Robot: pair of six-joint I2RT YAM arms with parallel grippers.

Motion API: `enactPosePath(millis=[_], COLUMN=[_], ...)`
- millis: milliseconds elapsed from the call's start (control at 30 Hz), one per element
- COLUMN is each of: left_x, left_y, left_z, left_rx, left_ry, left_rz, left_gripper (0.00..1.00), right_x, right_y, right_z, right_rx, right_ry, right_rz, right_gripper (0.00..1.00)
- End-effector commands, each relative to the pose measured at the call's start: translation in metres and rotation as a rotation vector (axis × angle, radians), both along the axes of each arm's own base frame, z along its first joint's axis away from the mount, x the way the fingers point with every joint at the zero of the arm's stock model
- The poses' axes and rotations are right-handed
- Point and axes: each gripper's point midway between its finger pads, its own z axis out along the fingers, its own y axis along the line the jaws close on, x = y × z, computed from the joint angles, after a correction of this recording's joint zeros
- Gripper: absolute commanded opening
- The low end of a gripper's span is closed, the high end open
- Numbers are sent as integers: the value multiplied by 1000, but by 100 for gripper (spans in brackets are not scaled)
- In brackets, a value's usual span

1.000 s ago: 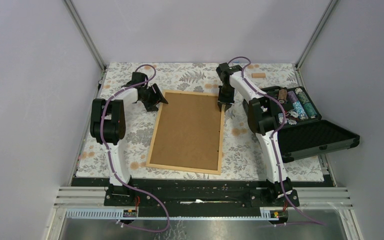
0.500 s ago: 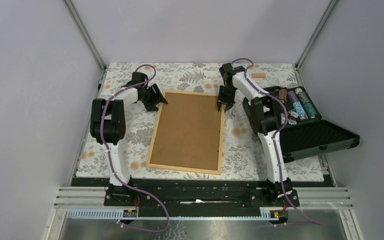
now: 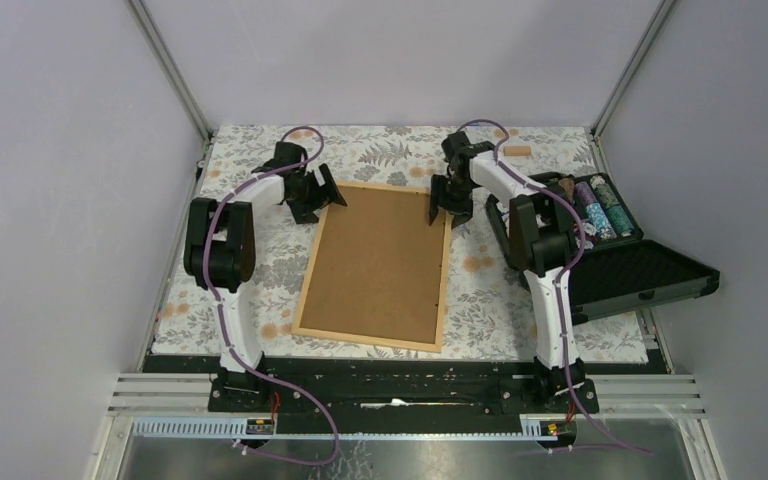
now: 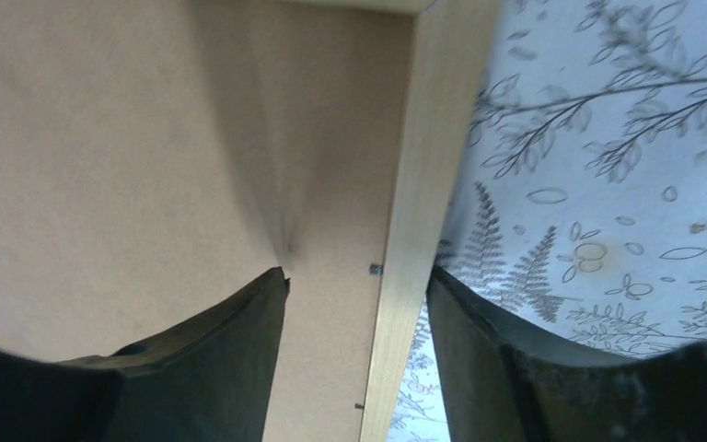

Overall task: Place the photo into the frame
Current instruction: Install the photo frame at the center of the board, then adjust the photo frame at the center of the board.

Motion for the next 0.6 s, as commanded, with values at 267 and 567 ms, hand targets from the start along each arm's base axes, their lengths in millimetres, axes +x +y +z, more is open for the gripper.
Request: enactPosePath(millis=[267,567], left_x=[-128,-288], left_y=[-7,-53], left_z=[86,69], left_rx=[73,-65], left_ry=[-21,272], left_rz=[3,140], left_gripper=[99,99], right_x=[64,107], right_y=[-4,30], right_z=[56,58], right_rx=[-79,-7], right_ry=[-482,-589], right_rz=[311,531], right_gripper=[84,85])
